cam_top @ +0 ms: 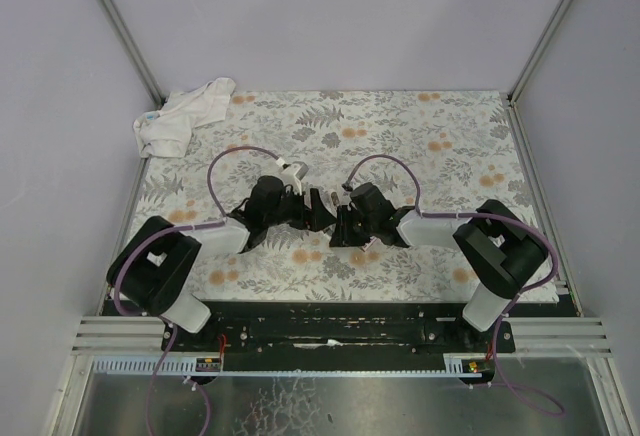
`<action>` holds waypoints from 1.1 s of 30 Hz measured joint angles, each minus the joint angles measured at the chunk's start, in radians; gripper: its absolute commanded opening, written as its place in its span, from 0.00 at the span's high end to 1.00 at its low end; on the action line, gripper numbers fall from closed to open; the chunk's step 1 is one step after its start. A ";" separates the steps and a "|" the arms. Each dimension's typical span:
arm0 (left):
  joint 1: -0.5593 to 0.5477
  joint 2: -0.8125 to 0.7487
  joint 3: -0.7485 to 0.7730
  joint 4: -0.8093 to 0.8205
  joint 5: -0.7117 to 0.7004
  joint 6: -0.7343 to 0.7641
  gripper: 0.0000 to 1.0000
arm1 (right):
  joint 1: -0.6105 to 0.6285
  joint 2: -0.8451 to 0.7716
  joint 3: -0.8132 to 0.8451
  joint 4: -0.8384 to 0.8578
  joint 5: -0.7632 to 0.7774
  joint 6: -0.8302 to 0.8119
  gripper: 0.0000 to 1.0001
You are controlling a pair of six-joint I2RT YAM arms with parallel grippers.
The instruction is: Load the staples into the stapler
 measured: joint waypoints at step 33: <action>-0.030 -0.466 -0.095 -0.150 -0.247 -0.180 0.06 | -0.005 -0.179 0.090 -0.211 0.061 -0.475 0.32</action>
